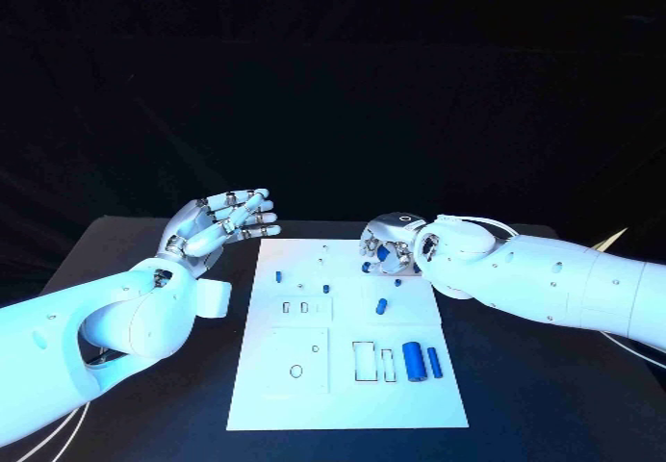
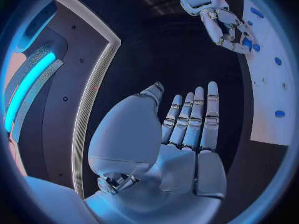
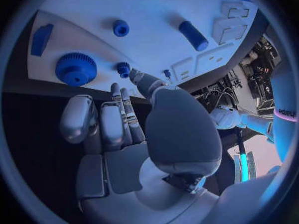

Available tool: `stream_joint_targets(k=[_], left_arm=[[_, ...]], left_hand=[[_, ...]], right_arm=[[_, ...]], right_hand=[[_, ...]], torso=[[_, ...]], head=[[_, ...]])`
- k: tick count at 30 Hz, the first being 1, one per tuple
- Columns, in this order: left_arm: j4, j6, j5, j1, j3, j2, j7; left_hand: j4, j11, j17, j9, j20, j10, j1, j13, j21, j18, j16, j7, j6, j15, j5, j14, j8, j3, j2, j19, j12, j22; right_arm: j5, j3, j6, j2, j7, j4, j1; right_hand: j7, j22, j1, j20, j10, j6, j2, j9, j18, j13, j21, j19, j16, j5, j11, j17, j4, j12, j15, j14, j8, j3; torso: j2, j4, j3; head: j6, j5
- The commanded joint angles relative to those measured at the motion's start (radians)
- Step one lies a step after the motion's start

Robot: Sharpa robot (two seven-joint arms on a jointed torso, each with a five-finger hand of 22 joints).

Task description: Assemble the parts on the task board

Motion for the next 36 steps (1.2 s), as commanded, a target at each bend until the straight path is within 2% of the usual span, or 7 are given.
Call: stream_joint_targets(k=[1,12,14,22,24,28,36], left_arm=[[0.003,0.004,0.001,0.002,0.001,0.000,0.000],[0.006,0.003,0.001,0.005,0.001,-0.004,0.000],[0.006,0.003,0.001,0.005,0.001,-0.005,0.000],[0.005,0.002,0.001,0.006,0.001,-0.007,-0.002],[0.005,0.002,0.001,0.006,0.001,-0.007,-0.002],[0.004,0.002,0.001,0.007,0.001,-0.009,-0.004],[0.004,0.002,0.001,0.007,0.001,-0.011,-0.007]], left_hand=[[-0.009,-0.001,0.016,0.014,-0.001,0.013,0.000,0.013,0.006,0.010,-0.004,0.037,0.003,0.001,0.013,-0.011,0.011,0.051,-0.007,-0.004,-0.010,0.006],[-0.009,-0.001,0.016,0.014,0.000,0.012,0.000,0.013,0.006,0.010,-0.004,0.038,0.002,0.002,0.013,-0.012,0.011,0.052,-0.007,-0.005,-0.011,0.006],[-0.009,-0.001,0.016,0.014,0.000,0.012,0.000,0.013,0.006,0.010,-0.004,0.038,0.002,0.002,0.013,-0.012,0.011,0.052,-0.007,-0.005,-0.011,0.006],[-0.009,0.000,0.017,0.014,0.000,0.011,0.000,0.013,0.005,0.010,-0.005,0.039,0.001,0.002,0.013,-0.014,0.011,0.052,-0.007,-0.005,-0.013,0.006],[-0.009,0.000,0.017,0.014,0.000,0.011,0.000,0.013,0.005,0.010,-0.005,0.039,0.001,0.002,0.013,-0.014,0.011,0.052,-0.007,-0.005,-0.013,0.006],[-0.009,0.000,0.017,0.014,0.000,0.011,0.000,0.013,0.005,0.010,-0.005,0.039,0.001,0.002,0.013,-0.014,0.011,0.052,-0.007,-0.005,-0.013,0.006],[-0.009,0.001,0.019,0.014,0.001,0.006,-0.001,0.013,0.005,0.010,-0.005,0.042,-0.003,0.003,0.013,-0.016,0.009,0.052,-0.008,-0.006,-0.017,0.005]], right_arm=[[-0.004,0.000,0.013,0.002,-0.003,-0.003,-0.001],[-0.001,0.000,0.017,0.013,-0.001,-0.016,-0.008],[0.003,0.000,0.016,0.014,0.000,-0.018,-0.009],[0.007,0.000,0.017,0.015,-0.001,-0.022,-0.011],[0.007,0.000,0.017,0.015,-0.003,-0.022,-0.011],[0.006,0.000,0.015,0.014,-0.007,-0.021,-0.012],[-0.004,0.000,-0.015,0.009,-0.013,-0.014,-0.012]], right_hand=[[0.000,0.020,0.011,-0.002,-0.029,0.003,-0.001,0.016,-0.025,0.014,0.024,0.031,0.018,0.014,-0.006,0.019,0.021,0.023,0.006,0.037,-0.014,0.002],[0.000,0.057,0.010,-0.002,-0.011,0.014,0.003,0.025,-0.030,0.017,0.054,0.035,0.033,0.014,-0.008,0.028,0.028,0.029,0.005,0.037,-0.009,0.019],[-0.002,0.083,0.007,-0.002,0.006,0.028,0.008,0.033,-0.033,0.019,0.074,0.039,0.043,0.013,-0.010,0.035,0.033,0.033,0.004,0.037,-0.003,0.037],[-0.016,0.125,0.007,-0.008,0.049,0.063,0.031,0.057,-0.038,0.022,0.107,0.045,0.059,0.012,-0.022,0.043,0.038,0.041,-0.004,0.038,0.020,0.082],[-0.020,0.130,0.008,-0.011,0.062,0.072,0.040,0.069,-0.039,0.023,0.110,0.043,0.061,0.012,-0.026,0.043,0.035,0.042,-0.008,0.037,0.029,0.097],[-0.029,0.156,0.019,-0.018,0.093,0.088,0.057,0.095,-0.042,0.030,0.130,0.049,0.067,0.012,-0.037,0.044,0.020,0.045,-0.016,0.037,0.050,0.121],[-0.028,0.163,0.023,-0.021,0.098,0.084,0.056,0.110,-0.043,0.033,0.135,0.048,0.070,0.011,-0.038,0.043,0.006,0.039,-0.017,0.037,0.056,0.130]], torso=[[0.005,0.0042,-0.0009],[0.015,0.0127,-0.0051],[0.017,0.0147,-0.0060],[0.021,0.0164,-0.0080],[0.021,0.0177,-0.0076],[0.024,0.0209,-0.0094],[0.027,0.0238,-0.0109]], head=[[-0.001,-0.004],[0.006,-0.009],[0.002,-0.011],[0.004,-0.011],[0.004,-0.015],[0.006,-0.018],[0.012,-0.021]])
